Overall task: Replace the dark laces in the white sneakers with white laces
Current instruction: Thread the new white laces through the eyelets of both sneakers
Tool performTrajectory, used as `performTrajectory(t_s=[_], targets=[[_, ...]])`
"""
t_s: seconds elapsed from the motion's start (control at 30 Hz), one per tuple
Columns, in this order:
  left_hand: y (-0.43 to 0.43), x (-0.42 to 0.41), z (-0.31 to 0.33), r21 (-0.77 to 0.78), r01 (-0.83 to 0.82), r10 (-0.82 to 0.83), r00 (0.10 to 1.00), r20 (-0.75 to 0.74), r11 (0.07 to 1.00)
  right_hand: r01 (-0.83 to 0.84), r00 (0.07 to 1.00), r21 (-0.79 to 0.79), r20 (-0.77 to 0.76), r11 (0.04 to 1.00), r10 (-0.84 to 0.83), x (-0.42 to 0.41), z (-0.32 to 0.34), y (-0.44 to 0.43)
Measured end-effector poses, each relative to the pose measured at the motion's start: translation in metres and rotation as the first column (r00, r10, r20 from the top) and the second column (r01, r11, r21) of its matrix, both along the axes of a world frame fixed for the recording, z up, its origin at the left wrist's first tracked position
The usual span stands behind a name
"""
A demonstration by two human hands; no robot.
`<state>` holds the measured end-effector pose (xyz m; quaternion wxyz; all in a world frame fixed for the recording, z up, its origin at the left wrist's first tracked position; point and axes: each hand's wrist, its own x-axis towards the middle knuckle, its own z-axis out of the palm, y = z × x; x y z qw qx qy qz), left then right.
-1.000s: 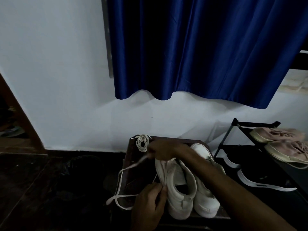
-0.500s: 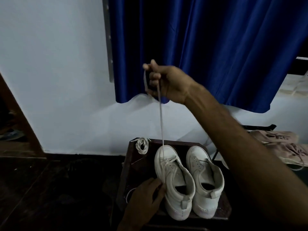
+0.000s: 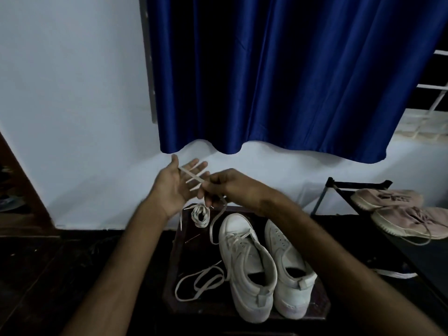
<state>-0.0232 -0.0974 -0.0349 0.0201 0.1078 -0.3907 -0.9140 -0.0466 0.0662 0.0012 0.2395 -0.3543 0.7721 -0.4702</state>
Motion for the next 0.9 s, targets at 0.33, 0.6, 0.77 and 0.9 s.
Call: performTrajectory(t_s=[0.33, 0.6, 0.77, 0.9], targets=[[-0.023, -0.006, 0.028, -0.187, -0.421, 0.418, 0.907, -0.061, 0.887, 0.013, 0.999, 0.123, -0.039, 0.992, -0.008, 0.004, -0.046, 0.034], [0.059, 0.015, -0.031, -0.556, -0.131, 0.083, 0.99, -0.111, 0.821, 0.373, 0.861, 0.567, -0.506, 0.734, -0.047, -0.004, -0.078, 0.093], [0.087, 0.012, -0.084, -0.669, 0.035, -0.088, 0.995, -0.047, 0.743, 0.295, 0.915, 0.575, -0.401, 0.763, -0.051, -0.015, -0.09, 0.107], [0.103, 0.011, -0.097, -0.747, 0.037, -0.076, 0.997, -0.019, 0.663, 0.402, 0.859, 0.484, -0.492, 0.777, -0.138, -0.014, -0.104, 0.104]])
